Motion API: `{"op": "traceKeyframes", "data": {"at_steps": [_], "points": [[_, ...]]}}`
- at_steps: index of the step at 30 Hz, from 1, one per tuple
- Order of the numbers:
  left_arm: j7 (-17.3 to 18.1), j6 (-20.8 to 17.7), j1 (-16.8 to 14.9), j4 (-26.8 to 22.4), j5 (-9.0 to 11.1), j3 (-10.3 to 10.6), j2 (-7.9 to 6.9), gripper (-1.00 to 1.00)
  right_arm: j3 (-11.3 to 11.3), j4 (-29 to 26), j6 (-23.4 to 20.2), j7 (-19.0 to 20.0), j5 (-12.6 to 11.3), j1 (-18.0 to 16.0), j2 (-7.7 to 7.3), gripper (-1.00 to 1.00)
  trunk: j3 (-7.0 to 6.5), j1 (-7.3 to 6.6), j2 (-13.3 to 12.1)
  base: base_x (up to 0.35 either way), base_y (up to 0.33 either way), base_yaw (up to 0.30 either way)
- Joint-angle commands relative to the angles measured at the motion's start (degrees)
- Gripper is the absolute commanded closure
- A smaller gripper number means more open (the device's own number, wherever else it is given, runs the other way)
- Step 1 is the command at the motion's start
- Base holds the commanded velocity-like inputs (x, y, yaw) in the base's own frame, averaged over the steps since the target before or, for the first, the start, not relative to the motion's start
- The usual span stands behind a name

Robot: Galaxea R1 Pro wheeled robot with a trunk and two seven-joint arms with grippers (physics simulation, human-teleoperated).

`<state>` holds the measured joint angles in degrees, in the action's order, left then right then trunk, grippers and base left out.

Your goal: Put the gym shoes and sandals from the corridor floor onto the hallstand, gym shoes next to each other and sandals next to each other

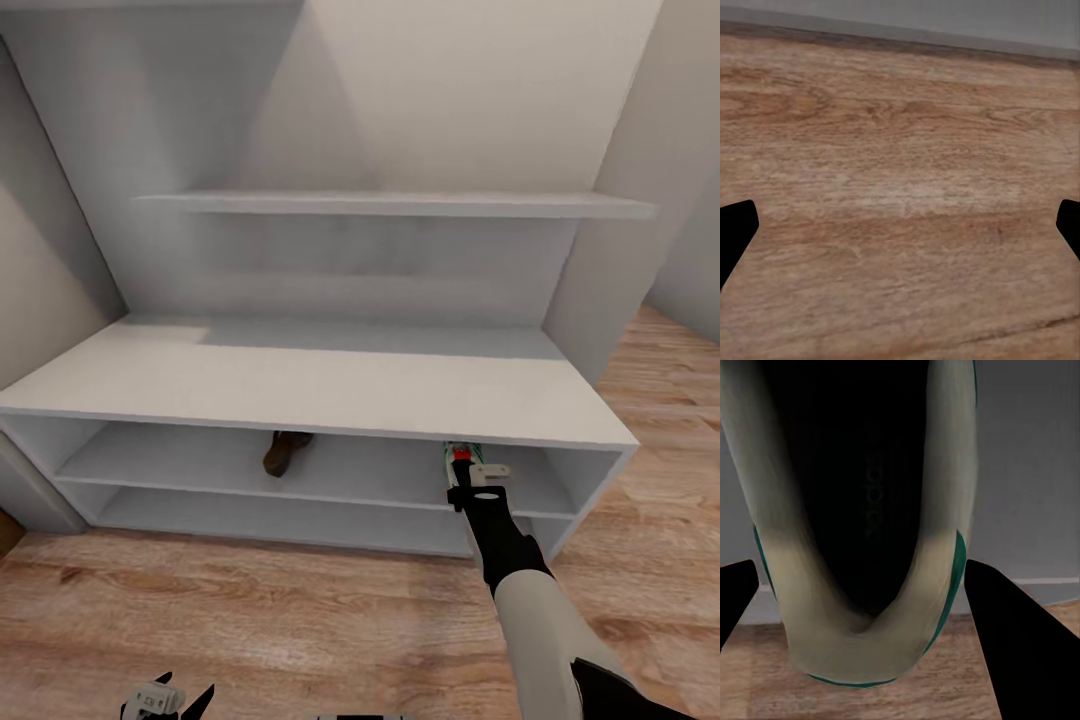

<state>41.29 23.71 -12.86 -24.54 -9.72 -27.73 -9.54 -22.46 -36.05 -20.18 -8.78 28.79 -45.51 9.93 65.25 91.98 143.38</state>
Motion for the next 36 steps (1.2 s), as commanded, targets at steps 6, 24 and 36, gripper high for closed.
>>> {"op": "traceKeyframes", "data": {"at_steps": [6,24,36], "points": [[0.29,0.28,-0.06,0.02,-0.58,-0.48,0.04,-1.0,-0.21,-0.07,-0.21,-0.01,0.31,-0.04,0.07,1.0,0.05,0.0,0.02,0.046,0.0,0.0],[0.29,0.28,-0.06,0.02,-0.59,-0.5,0.04,-1.0,-0.21,-0.16,-0.21,-0.01,0.39,-0.02,0.07,1.0,0.05,0.0,0.02,0.107,0.0,0.0],[0.29,0.28,-0.06,0.02,-0.63,-0.48,0.04,-1.0,-0.21,-0.24,-0.21,-0.01,0.39,-0.02,0.07,1.0,0.05,0.0,0.02,0.036,0.0,0.0]]}}
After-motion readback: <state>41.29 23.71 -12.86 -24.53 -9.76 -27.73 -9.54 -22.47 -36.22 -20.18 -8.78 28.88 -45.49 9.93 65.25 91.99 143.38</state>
